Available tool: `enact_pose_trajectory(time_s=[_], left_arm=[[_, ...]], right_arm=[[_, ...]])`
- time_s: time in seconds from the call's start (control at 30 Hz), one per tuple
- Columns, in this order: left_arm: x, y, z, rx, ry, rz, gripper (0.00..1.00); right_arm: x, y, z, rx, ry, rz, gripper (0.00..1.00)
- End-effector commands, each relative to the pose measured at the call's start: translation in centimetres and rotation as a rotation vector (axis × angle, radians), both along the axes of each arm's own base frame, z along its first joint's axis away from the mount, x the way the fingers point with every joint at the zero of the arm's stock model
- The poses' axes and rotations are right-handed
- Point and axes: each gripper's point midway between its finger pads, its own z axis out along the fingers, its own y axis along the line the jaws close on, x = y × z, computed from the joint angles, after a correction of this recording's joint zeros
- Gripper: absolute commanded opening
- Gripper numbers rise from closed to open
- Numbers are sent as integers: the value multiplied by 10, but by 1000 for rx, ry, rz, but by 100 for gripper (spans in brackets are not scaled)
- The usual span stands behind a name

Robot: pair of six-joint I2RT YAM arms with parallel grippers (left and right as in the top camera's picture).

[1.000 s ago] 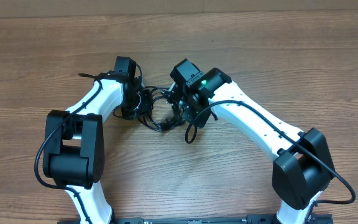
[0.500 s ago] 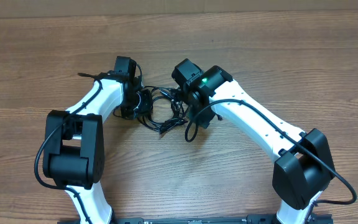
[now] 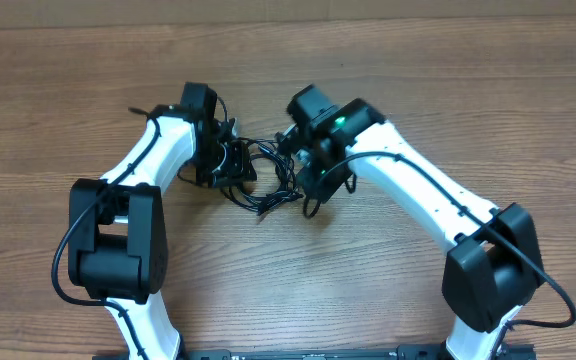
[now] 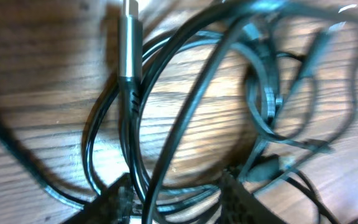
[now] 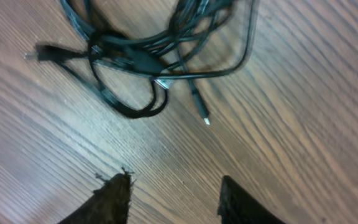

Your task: Untangle cables

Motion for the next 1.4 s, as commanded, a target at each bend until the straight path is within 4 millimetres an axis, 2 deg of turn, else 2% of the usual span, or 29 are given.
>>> enact_pose_trajectory(time_s=[0.0,0.1,0.23,0.33,0.37,0.47,0.5,0.53,0.57,0.7,0.87,1.1,1.27,1.37], left_arm=[[20,6,45,50,-100,-39,53],[18,11,56,89,-90,-50,52],[12,1,60,97,-112,-170,53],[-3,-5,57,138,-84,-243,55],[-15,-9,55,168,-52,-290,55],[-34,-20,54,189,-6,-345,58],[-39,-27,52,193,4,-352,62],[-44,-31,49,219,34,-295,75],[-47,-33,47,231,56,-256,77],[-60,-42,40,232,128,-143,73],[-61,-45,35,237,163,-32,68],[-82,-40,28,249,240,-54,72],[-96,-35,23,254,274,-110,66],[-107,-41,12,222,299,-120,66]], right_arm=[[13,-3,26,181,48,-127,51],[25,-20,28,205,72,-246,55],[41,-47,28,214,87,-418,66],[48,-59,28,228,106,-515,73],[50,-62,30,254,122,-537,74],[50,-62,32,279,138,-543,75],[49,-61,32,283,141,-543,76],[49,-61,32,282,142,-544,77],[49,-61,32,281,143,-543,78],[47,-61,32,277,148,-544,78],[46,-62,31,275,152,-545,79],[42,-63,31,264,168,-547,79],[42,-63,31,264,168,-547,80],[41,-63,31,262,172,-548,80]])
